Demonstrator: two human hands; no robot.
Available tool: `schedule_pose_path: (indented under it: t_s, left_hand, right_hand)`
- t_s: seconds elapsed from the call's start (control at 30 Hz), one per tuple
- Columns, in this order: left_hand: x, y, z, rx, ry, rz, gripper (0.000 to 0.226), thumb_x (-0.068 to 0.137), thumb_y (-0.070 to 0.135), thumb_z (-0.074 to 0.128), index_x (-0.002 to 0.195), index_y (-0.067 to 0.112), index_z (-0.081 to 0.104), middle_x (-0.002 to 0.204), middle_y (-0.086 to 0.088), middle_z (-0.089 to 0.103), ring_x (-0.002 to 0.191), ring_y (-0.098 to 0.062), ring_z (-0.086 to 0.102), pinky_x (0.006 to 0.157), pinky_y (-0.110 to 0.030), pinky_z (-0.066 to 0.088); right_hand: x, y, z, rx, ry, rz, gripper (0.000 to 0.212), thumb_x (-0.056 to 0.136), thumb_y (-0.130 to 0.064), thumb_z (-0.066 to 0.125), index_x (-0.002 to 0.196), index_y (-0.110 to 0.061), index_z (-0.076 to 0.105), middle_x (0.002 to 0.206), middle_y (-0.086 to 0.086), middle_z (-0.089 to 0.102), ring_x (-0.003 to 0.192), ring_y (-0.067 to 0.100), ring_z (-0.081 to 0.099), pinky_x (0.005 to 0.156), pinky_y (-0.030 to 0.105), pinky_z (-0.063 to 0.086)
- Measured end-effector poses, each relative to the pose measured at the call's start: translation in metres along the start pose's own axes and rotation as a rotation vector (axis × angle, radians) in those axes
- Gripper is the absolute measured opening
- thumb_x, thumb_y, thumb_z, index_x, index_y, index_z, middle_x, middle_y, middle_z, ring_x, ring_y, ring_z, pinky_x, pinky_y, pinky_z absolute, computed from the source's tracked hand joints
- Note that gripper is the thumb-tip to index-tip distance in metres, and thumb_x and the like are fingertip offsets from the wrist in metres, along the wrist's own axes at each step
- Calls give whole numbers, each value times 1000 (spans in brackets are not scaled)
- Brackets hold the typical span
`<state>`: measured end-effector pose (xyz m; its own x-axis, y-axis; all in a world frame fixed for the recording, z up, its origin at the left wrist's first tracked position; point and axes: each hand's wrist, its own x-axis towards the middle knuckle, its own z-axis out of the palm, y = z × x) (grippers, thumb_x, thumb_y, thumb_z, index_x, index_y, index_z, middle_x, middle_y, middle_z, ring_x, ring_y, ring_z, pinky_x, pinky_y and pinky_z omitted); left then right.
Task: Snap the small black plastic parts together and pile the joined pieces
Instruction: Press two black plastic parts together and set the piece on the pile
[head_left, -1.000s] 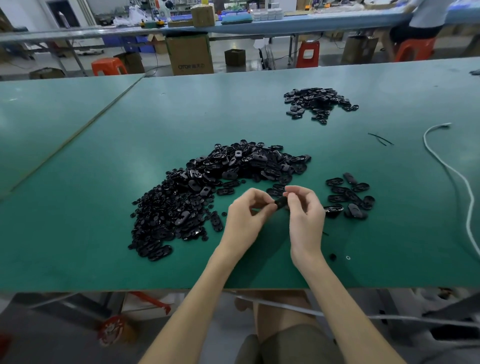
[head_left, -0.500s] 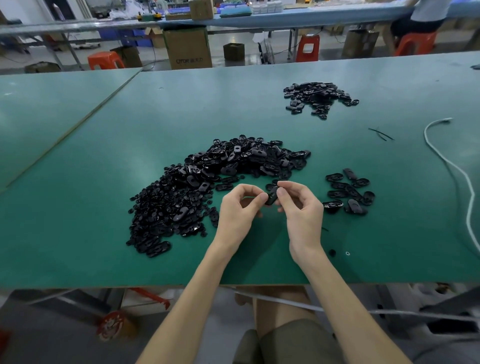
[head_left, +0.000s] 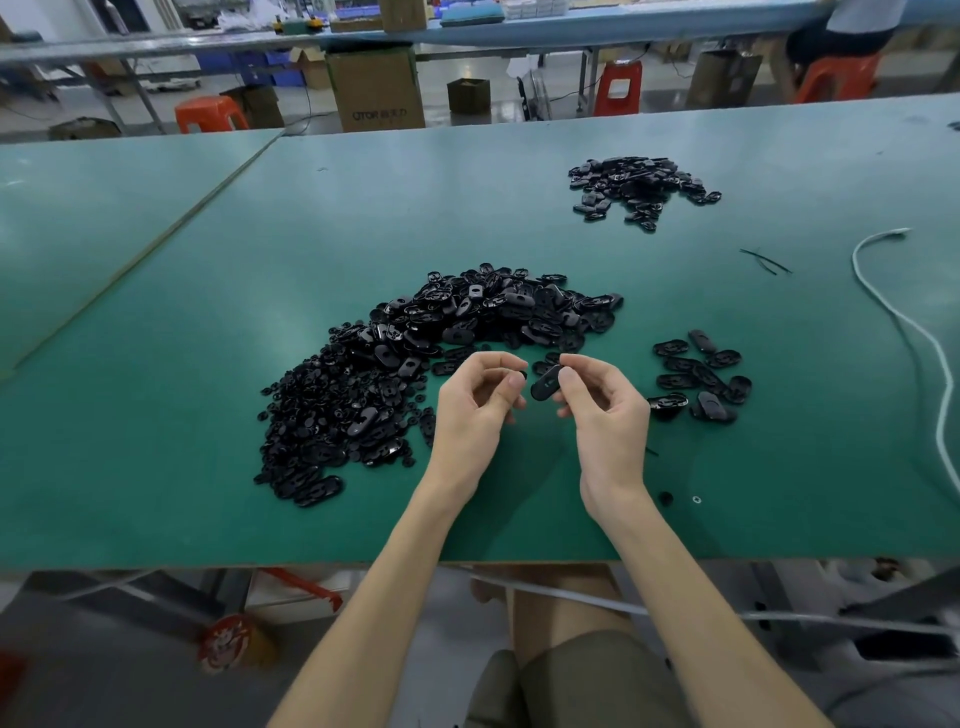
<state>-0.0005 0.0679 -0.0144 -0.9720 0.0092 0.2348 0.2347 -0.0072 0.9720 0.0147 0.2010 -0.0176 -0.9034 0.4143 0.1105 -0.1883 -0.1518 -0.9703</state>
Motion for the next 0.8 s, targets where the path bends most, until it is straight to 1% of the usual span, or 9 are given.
schedule_pose_path:
  t_s: [0.13, 0.3, 0.5, 0.57, 0.67, 0.7, 0.8]
  left_hand:
    - [1, -1, 0, 9, -2, -1, 6, 98, 10, 69, 100, 15, 72, 76, 5, 70, 67, -7, 61, 66, -21, 50]
    - [1, -1, -1, -20, 6, -2, 5, 96, 14, 73, 98, 18, 74, 82, 4, 73, 72, -9, 64, 65, -21, 51]
    - [2, -2, -2, -21, 11, 12, 4, 94, 18, 75, 96, 21, 77, 79, 6, 71, 69, -8, 60, 67, -19, 49]
    - [2, -3, -1, -6, 19, 15, 6, 93, 17, 76, 95, 23, 77, 84, 6, 72, 75, -9, 59, 72, -23, 49]
    - [2, -5, -1, 40, 42, 28, 8, 94, 16, 75, 95, 23, 76, 98, 0, 74, 91, -19, 66, 83, -38, 55]
    - [2, -5, -1, 53, 44, 29, 7, 94, 16, 74, 96, 23, 75, 99, 0, 74, 93, -20, 67, 85, -39, 55]
    - [2, -3, 0, 38, 30, 14, 5, 96, 16, 73, 97, 20, 75, 98, 3, 75, 88, -16, 68, 81, -31, 53]
  right_hand:
    - [0, 0, 0, 1, 4, 1, 12, 98, -8, 68, 103, -16, 76, 82, -7, 75, 74, 5, 67, 65, 18, 53]
    - [0, 0, 1, -1, 3, 7, 10, 98, -9, 69, 101, -16, 76, 80, -5, 75, 74, 6, 67, 64, 19, 53]
    - [0, -2, 1, 14, -12, 19, 8, 95, -8, 73, 100, -15, 75, 87, -4, 78, 77, 10, 72, 64, 20, 54]
    - [0, -2, 1, 17, -26, 29, 9, 94, -8, 74, 100, -14, 75, 89, -3, 78, 78, 12, 73, 64, 21, 55]
    - [-1, -2, 1, 14, -65, 31, 9, 94, -7, 74, 100, -14, 75, 88, -1, 78, 79, 14, 74, 64, 21, 55]
    - [-1, -2, 2, 12, -75, 31, 9, 94, -7, 74, 100, -14, 75, 89, -1, 79, 80, 15, 75, 63, 21, 55]
    - [-2, -3, 2, 24, -83, 35, 8, 93, -6, 75, 100, -11, 74, 89, 1, 79, 80, 17, 76, 63, 22, 55]
